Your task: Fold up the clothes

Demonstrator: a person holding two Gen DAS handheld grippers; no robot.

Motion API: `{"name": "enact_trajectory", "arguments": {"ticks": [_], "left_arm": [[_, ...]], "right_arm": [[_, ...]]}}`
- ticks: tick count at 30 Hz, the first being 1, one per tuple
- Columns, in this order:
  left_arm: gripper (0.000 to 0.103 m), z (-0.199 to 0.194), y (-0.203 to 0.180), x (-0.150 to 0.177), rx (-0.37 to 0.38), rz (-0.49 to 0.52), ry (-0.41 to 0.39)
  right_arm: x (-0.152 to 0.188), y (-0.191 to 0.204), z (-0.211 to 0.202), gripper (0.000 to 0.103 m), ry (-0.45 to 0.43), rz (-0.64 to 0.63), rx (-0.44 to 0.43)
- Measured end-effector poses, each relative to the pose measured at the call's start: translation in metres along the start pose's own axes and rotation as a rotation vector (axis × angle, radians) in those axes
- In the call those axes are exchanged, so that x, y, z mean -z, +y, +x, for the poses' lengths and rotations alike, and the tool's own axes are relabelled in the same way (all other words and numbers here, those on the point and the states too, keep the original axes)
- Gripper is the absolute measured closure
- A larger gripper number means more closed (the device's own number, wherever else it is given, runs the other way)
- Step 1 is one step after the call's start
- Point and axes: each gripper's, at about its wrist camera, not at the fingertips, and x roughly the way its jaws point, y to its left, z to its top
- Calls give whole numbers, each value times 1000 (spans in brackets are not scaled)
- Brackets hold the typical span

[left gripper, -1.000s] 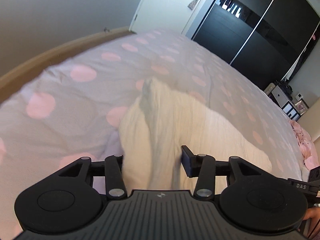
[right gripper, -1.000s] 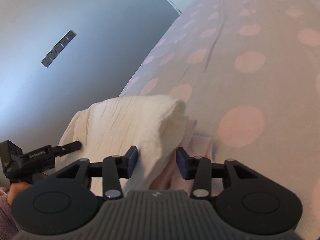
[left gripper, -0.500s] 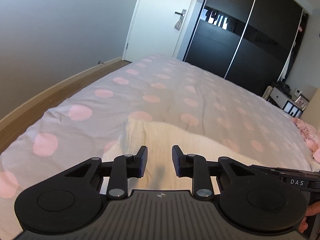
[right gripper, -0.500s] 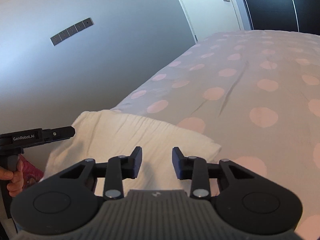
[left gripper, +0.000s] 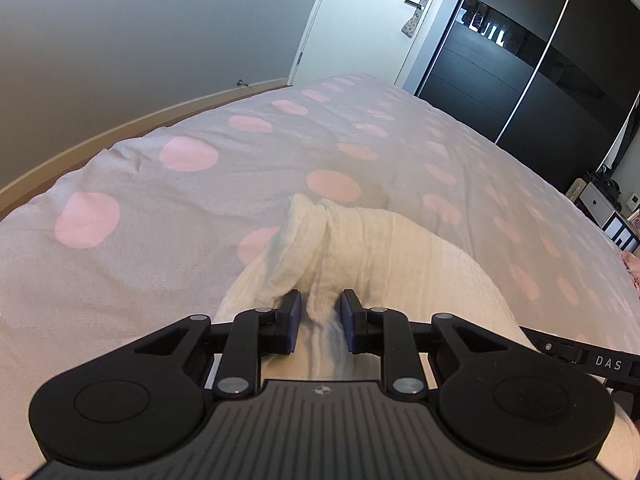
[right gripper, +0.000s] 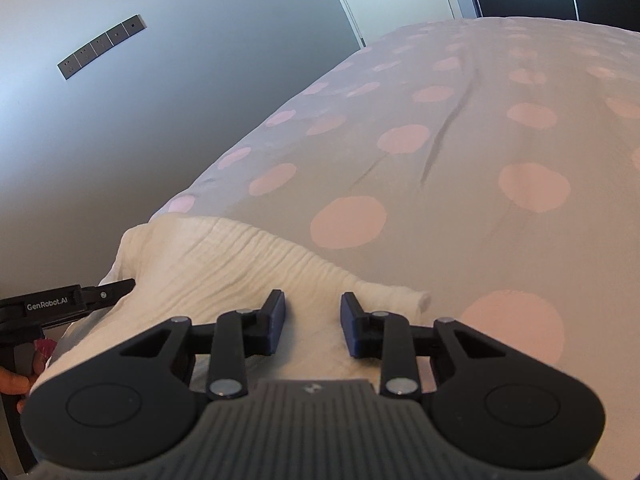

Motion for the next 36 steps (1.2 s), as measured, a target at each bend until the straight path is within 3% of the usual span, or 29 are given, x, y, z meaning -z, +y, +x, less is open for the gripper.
{"name": "enact_trajectory", "arguments": {"ticks": [4,10,15,19,26,32,36], "left_arm": [[82,-17,-8,-4,-4,35,-24],[82,-74,-26,4,-29,137,-43],[82,-111,-30,25,-27,175,-7],[82,-104,-27,42,-49,199,63],[82,-99,-17,53,-54,157,55],[82,-100,-10,61,-52,122,38],[80,-138,-40,62,-17,178,42]], "right_arm": [[-3,12,-32,68,-33,-73,-11],[9,39,-98,66,-86,-211,-61],[38,57,-132,67,-34,-296,-101],[62,62,-125,67,23,-353,-54],[74,35,-93,69,110,-292,35],[67,28,-116,67,98,-256,13],[65,29,-161,67,86,-273,41]]}}
